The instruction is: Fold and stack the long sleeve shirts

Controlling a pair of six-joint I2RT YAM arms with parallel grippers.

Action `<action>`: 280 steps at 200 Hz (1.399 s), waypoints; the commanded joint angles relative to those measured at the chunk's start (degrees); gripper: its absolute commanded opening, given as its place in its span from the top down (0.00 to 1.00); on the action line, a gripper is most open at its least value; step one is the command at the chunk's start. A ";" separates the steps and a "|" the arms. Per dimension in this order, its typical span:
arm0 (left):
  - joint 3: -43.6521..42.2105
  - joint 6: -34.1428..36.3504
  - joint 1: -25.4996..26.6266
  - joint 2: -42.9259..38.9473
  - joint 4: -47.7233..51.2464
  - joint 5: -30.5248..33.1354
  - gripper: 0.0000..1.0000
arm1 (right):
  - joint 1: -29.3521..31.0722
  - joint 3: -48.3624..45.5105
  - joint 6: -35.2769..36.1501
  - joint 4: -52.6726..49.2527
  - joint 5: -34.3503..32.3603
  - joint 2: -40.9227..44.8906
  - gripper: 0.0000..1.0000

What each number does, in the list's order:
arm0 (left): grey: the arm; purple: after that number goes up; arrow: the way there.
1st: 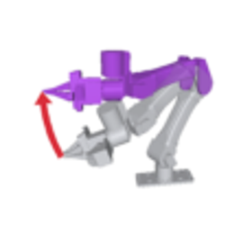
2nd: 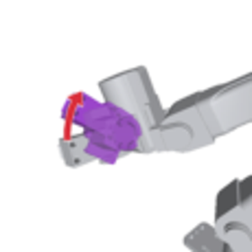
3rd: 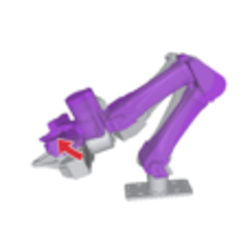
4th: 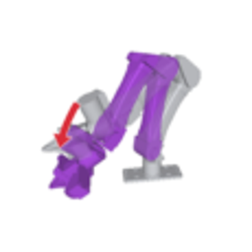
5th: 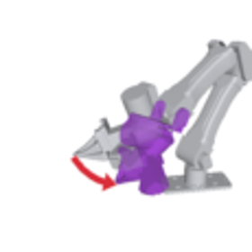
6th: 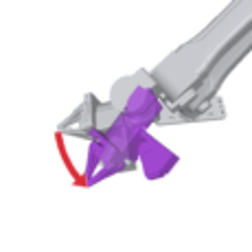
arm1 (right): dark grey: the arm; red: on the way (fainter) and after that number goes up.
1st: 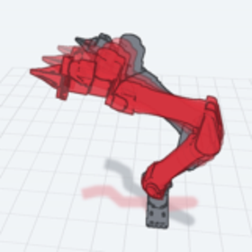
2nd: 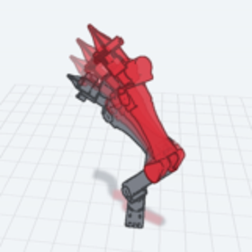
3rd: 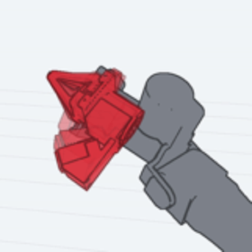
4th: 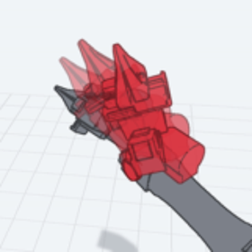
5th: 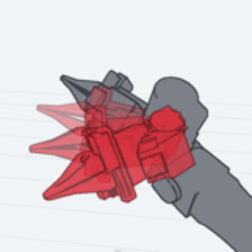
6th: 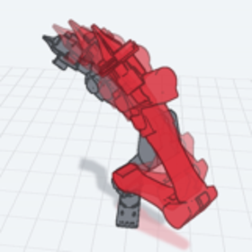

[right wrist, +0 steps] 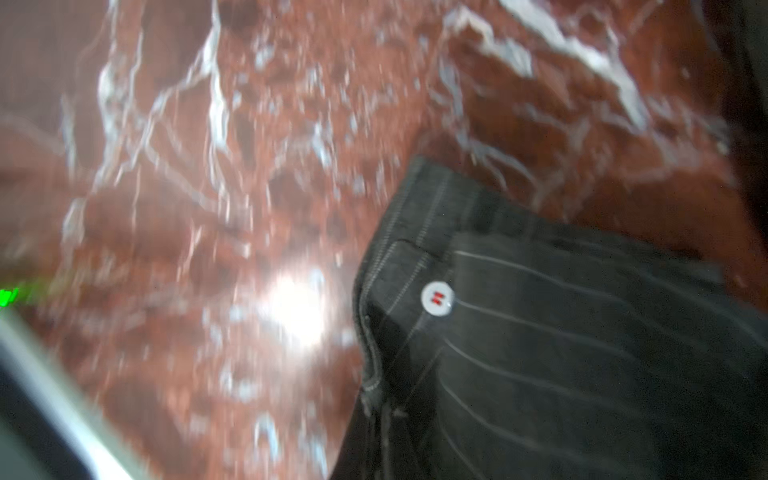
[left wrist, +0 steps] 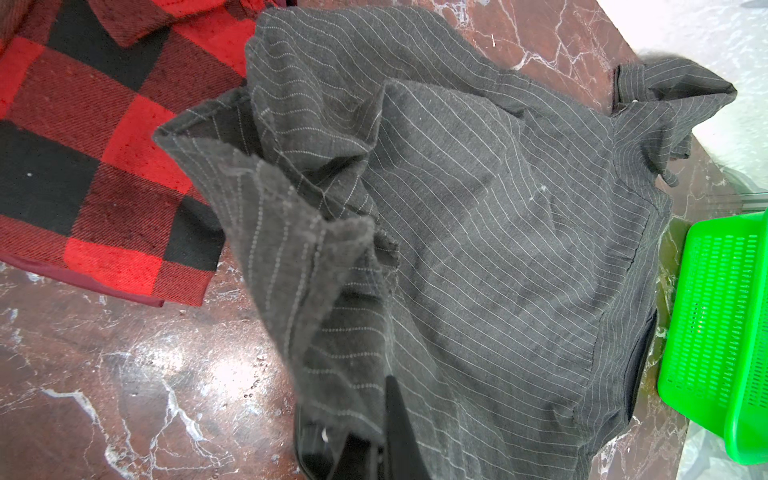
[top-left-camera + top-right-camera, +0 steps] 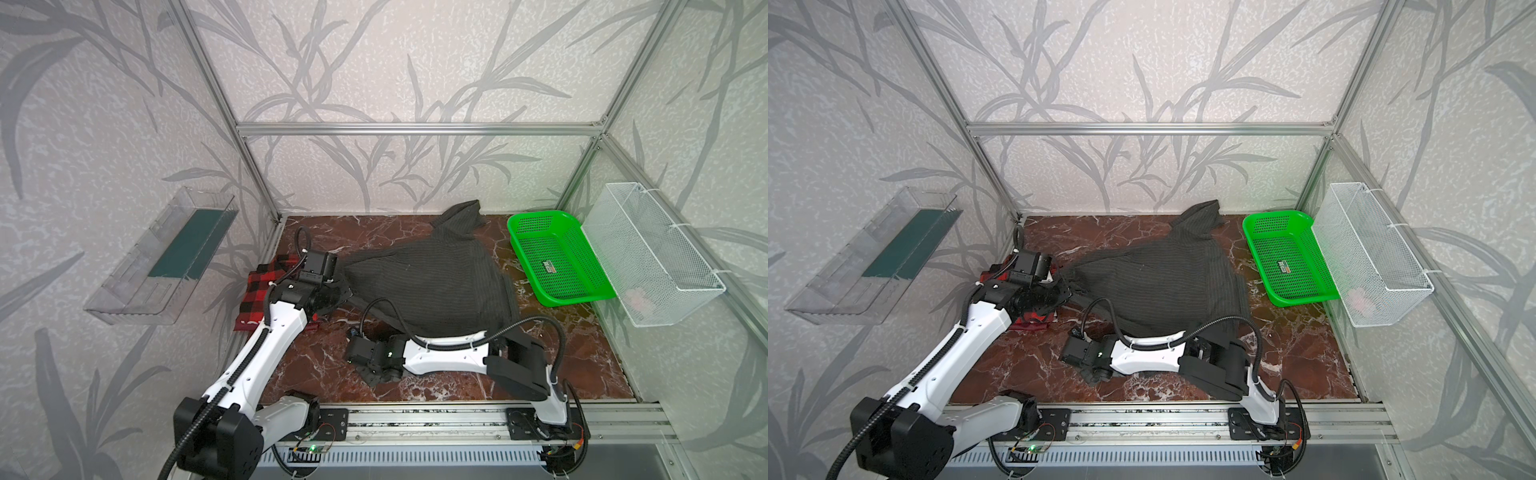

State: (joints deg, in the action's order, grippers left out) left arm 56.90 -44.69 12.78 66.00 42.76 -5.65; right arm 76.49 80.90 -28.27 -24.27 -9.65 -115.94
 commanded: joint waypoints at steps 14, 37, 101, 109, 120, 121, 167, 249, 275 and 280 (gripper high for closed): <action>-0.65 -0.14 -0.38 0.43 -1.36 1.45 1.00 | 1.16 -9.09 3.05 3.67 1.41 17.09 1.00; -0.75 -0.01 -0.47 0.74 -1.63 1.52 1.00 | 1.78 -15.15 5.57 3.76 2.20 29.02 1.00; -4.08 -0.13 -0.46 -0.57 -2.04 0.61 1.00 | 3.34 -17.09 12.82 -12.80 -7.96 66.28 1.00; -4.78 -0.19 -0.47 -1.07 -2.05 0.34 1.00 | 3.40 -15.47 13.59 -15.65 -8.74 69.22 1.00; -5.62 -0.40 -0.47 -1.92 -2.09 0.02 1.00 | 3.40 -12.98 14.45 -19.41 -9.58 72.29 1.00; -5.73 -0.44 -0.47 -2.01 -2.03 -0.07 1.00 | 3.36 -12.71 14.51 -19.81 -9.68 72.54 1.00; -8.28 -1.17 -0.38 -7.34 -0.81 -0.26 1.00 | 3.33 2.45 17.38 -31.28 -13.01 76.85 1.00; -15.79 -7.14 0.56 -18.77 5.42 2.20 1.00 | 3.27 30.55 22.29 -40.23 -15.49 71.58 1.00; -17.51 -9.32 1.97 -20.78 7.96 3.55 1.00 | 3.25 35.40 25.81 -39.02 -17.94 68.75 1.00; -17.61 -9.58 2.24 -20.98 8.48 4.09 1.00 | 3.26 35.90 26.84 -38.49 -18.94 68.35 1.00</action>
State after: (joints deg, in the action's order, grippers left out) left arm 40.53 -50.92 13.87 46.57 46.41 -4.69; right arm 79.59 114.10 -6.24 -62.46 -24.84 -44.03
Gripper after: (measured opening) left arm 0.047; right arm 0.048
